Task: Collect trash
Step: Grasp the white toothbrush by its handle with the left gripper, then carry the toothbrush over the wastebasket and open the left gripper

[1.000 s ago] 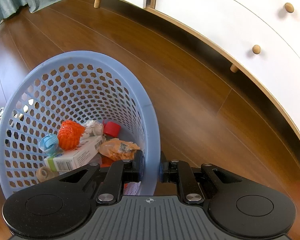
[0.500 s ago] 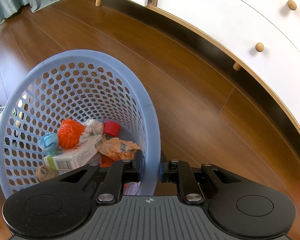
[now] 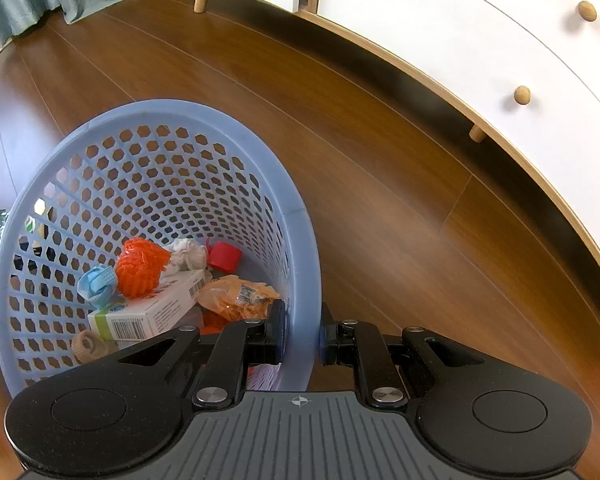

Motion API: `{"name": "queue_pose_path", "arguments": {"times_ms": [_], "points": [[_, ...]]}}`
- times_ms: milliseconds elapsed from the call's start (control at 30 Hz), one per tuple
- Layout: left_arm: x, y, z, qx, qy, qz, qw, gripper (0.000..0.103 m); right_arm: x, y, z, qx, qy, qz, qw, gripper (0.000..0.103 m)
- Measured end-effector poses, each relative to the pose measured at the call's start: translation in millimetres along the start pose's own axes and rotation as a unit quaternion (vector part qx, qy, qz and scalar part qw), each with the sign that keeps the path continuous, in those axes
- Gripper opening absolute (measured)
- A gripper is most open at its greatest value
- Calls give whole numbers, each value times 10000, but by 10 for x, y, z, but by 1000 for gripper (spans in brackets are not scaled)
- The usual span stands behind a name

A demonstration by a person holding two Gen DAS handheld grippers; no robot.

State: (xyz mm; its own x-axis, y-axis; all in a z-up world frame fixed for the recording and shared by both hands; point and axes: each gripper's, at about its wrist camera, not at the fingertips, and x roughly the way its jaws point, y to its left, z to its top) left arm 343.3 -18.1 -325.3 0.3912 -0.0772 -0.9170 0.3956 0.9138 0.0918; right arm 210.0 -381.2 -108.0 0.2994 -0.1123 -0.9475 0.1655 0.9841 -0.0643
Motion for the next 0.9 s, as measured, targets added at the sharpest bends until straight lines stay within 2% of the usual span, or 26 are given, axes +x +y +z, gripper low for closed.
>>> {"name": "queue_pose_path", "arguments": {"times_ms": [100,300,500,733,900], "points": [[-2,10,6,-36,5,-45,10000,18,0,10,9,-6,-6,1,10000,12],[-22,34,52,59,46,-37,10000,16,5,13,8,-22,0,1,10000,12],[-66,19,49,84,284,-162,9994,15,17,6,5,-21,-5,-2,10000,12],[-372,12,18,-1,538,-495,9973,15,-3,32,-4,29,9,3,10000,12],[-695,-22,-3,-143,560,-692,9959,15,-1,30,-10,65,4,3,10000,12]]}}
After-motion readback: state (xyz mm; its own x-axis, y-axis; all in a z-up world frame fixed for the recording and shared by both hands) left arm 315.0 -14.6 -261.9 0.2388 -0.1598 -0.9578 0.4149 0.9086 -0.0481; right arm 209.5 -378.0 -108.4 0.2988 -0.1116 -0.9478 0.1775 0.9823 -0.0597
